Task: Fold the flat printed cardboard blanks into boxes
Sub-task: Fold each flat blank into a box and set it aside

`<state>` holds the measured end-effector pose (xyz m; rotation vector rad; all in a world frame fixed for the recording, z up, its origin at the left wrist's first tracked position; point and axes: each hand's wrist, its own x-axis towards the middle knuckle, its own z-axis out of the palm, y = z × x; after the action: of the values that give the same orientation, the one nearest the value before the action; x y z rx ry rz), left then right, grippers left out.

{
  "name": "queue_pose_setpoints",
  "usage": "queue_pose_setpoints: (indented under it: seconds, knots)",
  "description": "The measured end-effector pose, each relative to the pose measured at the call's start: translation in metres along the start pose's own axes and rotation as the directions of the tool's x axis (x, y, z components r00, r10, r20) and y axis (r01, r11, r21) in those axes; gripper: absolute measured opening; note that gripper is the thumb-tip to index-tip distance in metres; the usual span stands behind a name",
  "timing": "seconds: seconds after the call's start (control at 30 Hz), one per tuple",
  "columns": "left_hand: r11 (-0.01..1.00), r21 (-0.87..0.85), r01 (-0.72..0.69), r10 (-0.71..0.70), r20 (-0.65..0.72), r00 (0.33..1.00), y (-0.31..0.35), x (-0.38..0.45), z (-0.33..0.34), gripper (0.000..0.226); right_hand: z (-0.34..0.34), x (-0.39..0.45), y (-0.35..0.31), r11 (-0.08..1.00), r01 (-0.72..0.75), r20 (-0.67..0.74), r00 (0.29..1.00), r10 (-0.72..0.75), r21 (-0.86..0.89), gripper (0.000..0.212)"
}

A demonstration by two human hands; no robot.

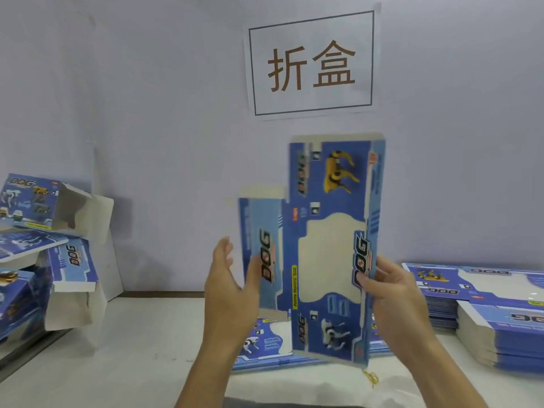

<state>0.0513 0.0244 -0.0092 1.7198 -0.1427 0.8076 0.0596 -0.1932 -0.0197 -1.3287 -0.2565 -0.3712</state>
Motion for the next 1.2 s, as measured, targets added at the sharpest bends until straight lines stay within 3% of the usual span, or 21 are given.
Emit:
queue_pose_setpoints:
  seconds: [0.07, 0.17, 0.47, 0.67, 0.83, 0.9, 1.0, 1.07, 1.13, 1.2]
  knots:
    - [0.979, -0.202, 0.002, -0.001, 0.005, 1.0, 0.014, -0.001, -0.002, 0.035, 0.005, -0.004, -0.018, 0.995, 0.103, 0.123, 0.987, -0.1, -0.013, 0.043]
    - [0.931, -0.365, 0.004, 0.014, 0.049, 0.999, 0.025, -0.003, -0.005, 0.031, 0.014, -0.012, -0.026, 0.966, 0.243, 0.211, 0.952, -0.221, -0.085, 0.038]
    - [0.963, -0.269, -0.014, 0.05, 0.129, 0.99, 0.029, -0.007, -0.002, 0.067, 0.023, -0.016, -0.01, 0.959, 0.212, 0.27, 0.95, -0.157, -0.187, 0.073]
    - [0.953, -0.29, 0.09, -0.075, 0.06, 0.995, 0.019, -0.001, -0.007, 0.056, 0.022, -0.013, -0.019, 0.964, 0.255, 0.152, 0.958, -0.242, -0.074, 0.025]
    - [0.962, -0.272, 0.001, 0.014, 0.051, 0.999, 0.024, 0.005, -0.024, 0.03, 0.016, -0.01, -0.022, 0.972, 0.218, 0.084, 0.974, -0.21, -0.092, 0.023]
    - [0.965, -0.256, -0.056, 0.068, 0.036, 0.997, 0.027, 0.005, -0.03, 0.02, 0.014, -0.007, -0.019, 0.966, 0.201, 0.024, 0.98, -0.2, -0.165, 0.016]
    - [0.965, -0.177, -0.196, 0.173, -0.136, 0.976, 0.027, 0.003, -0.026, 0.009, 0.014, -0.002, -0.015, 0.908, 0.119, -0.163, 0.966, -0.199, -0.402, 0.021]
    - [0.945, -0.086, -0.316, 0.296, -0.192, 0.936, 0.024, 0.001, -0.015, 0.023, 0.017, -0.003, -0.021, 0.96, 0.071, -0.122, 0.987, -0.107, -0.27, 0.023]
    - [0.905, -0.08, -0.417, 0.404, -0.143, 0.904, 0.021, -0.003, -0.003, 0.032, 0.019, -0.006, -0.028, 0.997, -0.065, 0.113, 0.992, 0.06, 0.041, 0.036]
    - [0.882, -0.095, -0.461, 0.46, -0.036, 0.887, 0.015, -0.009, 0.009, 0.032, 0.021, -0.01, -0.032, 0.952, -0.212, 0.335, 0.933, 0.131, 0.219, 0.05]
